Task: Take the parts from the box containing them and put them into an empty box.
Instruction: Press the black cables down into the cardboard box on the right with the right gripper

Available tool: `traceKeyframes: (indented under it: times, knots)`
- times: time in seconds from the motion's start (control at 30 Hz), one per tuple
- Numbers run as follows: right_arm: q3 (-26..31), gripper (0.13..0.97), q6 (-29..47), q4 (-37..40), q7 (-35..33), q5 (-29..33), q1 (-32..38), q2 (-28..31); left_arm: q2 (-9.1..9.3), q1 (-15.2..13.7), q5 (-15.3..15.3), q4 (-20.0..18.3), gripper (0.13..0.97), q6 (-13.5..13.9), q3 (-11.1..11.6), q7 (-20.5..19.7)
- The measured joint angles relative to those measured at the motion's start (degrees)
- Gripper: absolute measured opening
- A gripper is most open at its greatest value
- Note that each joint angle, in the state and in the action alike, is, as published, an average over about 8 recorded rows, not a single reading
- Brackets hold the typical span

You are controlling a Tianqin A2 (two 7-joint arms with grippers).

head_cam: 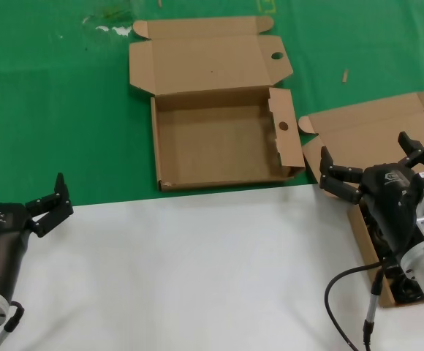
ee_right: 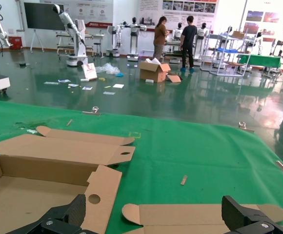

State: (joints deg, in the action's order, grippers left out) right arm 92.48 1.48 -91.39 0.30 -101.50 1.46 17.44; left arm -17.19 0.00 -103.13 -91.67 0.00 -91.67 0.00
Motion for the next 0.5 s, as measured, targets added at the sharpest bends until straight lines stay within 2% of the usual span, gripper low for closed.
traceKeyframes:
  times: [0.5]
  knots:
    - [0.00, 0.966, 0.00, 0.00, 0.00, 0.00, 0.00, 0.00, 0.00, 0.00, 0.00, 0.00, 0.965, 0.00, 0.00, 0.00]
